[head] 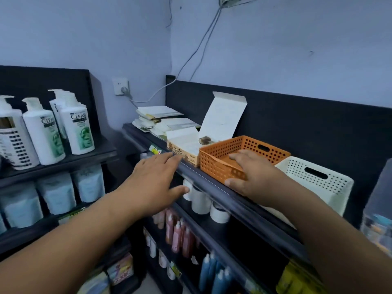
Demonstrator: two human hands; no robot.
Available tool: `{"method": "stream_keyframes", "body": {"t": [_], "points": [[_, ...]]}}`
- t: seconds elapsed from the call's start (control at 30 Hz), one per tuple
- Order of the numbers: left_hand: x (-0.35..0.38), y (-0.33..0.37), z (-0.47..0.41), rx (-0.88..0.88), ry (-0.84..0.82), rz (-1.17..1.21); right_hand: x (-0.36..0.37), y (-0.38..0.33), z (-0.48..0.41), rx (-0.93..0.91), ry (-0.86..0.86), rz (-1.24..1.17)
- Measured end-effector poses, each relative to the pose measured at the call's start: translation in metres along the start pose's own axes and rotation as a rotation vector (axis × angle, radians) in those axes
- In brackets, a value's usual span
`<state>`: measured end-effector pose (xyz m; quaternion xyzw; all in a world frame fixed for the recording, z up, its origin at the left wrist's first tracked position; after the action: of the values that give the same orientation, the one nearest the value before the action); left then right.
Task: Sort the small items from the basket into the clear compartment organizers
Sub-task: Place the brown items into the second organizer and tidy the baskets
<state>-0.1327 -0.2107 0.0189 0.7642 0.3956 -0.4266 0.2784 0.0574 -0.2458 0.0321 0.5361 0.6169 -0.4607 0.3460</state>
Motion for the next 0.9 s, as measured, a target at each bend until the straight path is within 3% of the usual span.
{"method": "stream_keyframes", "body": {"t": [0.27, 0.57, 0.9], "points": [[0.031, -0.04, -0.116, -0.007, 0.057, 0.004, 0.023, 0.03, -0.139, -0.022, -0.006, -0.002], [0.106, -0.067, -0.233, 0.095, -0.015, 0.135, 0.07, 0.053, -0.245, 0.044, -0.06, 0.097], [0.209, -0.083, -0.349, 0.348, -0.244, 0.271, 0.135, 0.083, -0.323, 0.27, -0.207, 0.189]]}}
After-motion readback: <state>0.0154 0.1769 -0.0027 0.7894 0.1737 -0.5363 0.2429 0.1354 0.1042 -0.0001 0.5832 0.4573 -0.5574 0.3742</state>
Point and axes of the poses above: each hand's wrist, its own z-axis away from the middle knuckle, its own x-axis out of the palm, y = z × x, the point moved 8 cm from there along -z, towards the middle knuckle, and after that the axes turned 12 degrees about y, right-handed, at the moved point
